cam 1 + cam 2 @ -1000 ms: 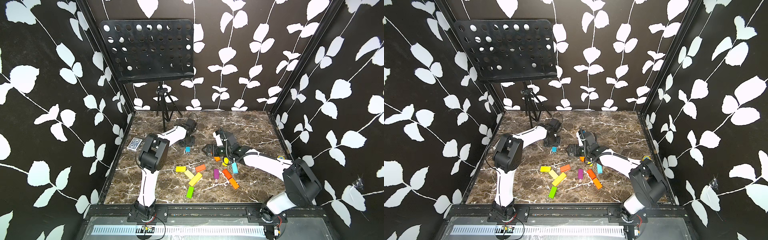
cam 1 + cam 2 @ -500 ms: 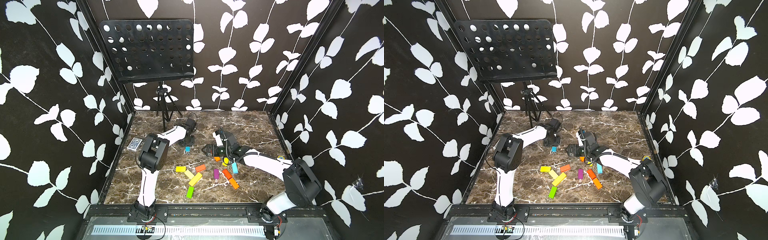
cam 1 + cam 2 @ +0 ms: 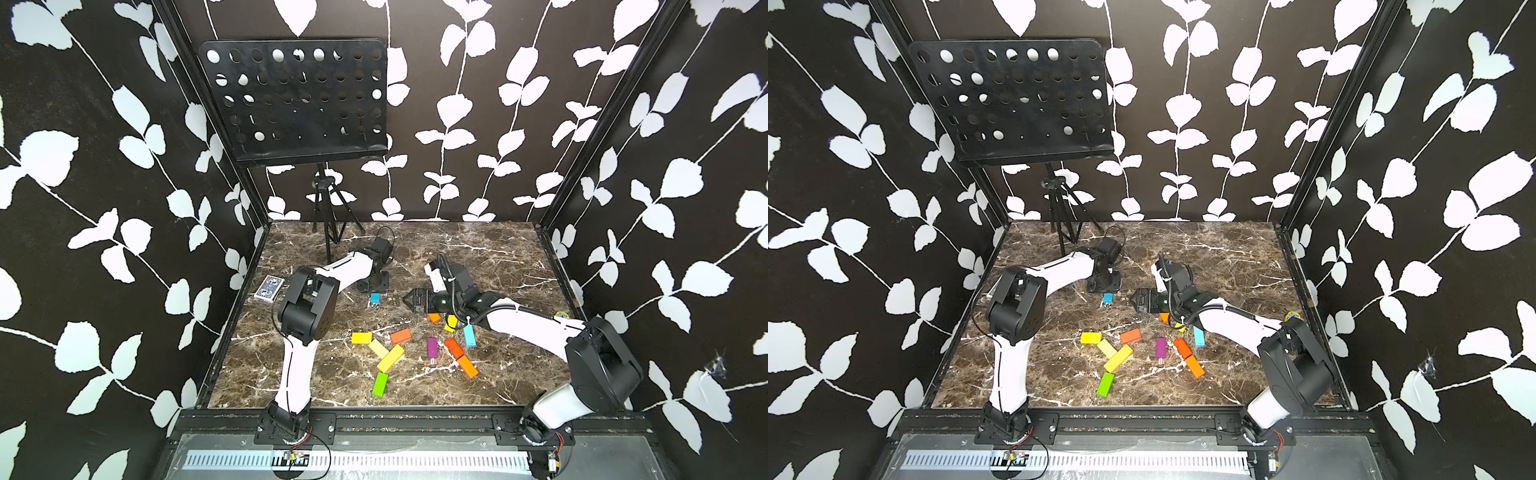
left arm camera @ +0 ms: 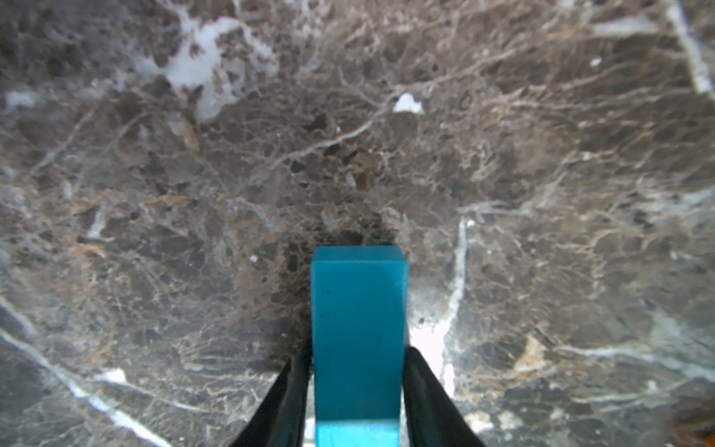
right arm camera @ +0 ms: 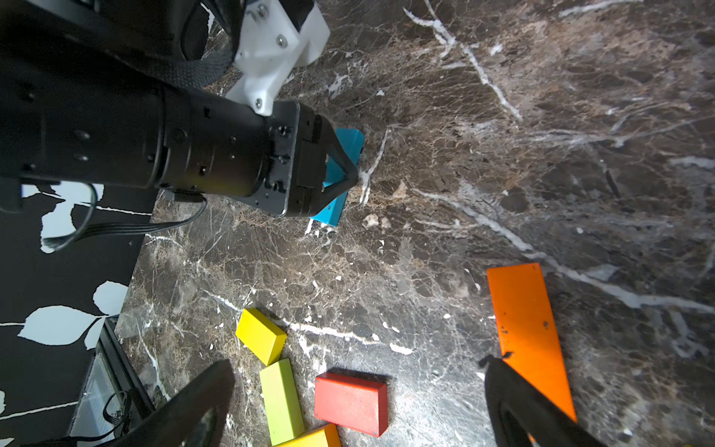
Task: Assemble the letter t with building blocks
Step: Place the building block at the center of the board.
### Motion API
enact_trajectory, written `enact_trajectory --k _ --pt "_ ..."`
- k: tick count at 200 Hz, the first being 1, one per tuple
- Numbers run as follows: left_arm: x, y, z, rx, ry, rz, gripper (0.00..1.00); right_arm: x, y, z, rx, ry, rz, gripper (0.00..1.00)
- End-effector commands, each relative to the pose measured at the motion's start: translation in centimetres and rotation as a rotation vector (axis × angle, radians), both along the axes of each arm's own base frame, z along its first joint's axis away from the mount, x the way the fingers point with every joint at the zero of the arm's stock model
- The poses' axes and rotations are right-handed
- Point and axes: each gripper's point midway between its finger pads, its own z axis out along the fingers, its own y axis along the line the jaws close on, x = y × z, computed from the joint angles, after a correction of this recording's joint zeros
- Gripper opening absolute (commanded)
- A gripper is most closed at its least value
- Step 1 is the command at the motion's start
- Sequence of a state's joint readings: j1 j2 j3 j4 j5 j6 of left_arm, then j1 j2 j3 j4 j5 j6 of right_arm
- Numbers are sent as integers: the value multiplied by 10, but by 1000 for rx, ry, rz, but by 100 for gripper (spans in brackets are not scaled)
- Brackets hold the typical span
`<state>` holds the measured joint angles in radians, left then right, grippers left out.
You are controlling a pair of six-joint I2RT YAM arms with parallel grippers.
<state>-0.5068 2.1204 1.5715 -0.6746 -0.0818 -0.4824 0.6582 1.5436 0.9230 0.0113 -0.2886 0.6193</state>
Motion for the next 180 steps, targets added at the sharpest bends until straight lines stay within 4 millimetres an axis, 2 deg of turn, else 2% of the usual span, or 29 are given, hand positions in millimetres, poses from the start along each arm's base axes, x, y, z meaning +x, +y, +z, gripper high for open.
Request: enact_trajectory --k 1,62,111,148,180 --pt "0 2 -2 -1 12 10 49 6 3 10 23 -37 10 99" --pt "1 -1 8 -19 -6 -7 54 4 4 10 29 -39 22 99" --pt "1 -8 39 -84 -75 -48 54 1 0 10 16 -56 28 99" --pt "-4 -1 66 -81 -117 -59 55 -3 -3 12 16 -58 25 99" --pt "-17 8 83 -66 -137 -79 56 -12 -5 18 38 -61 36 99"
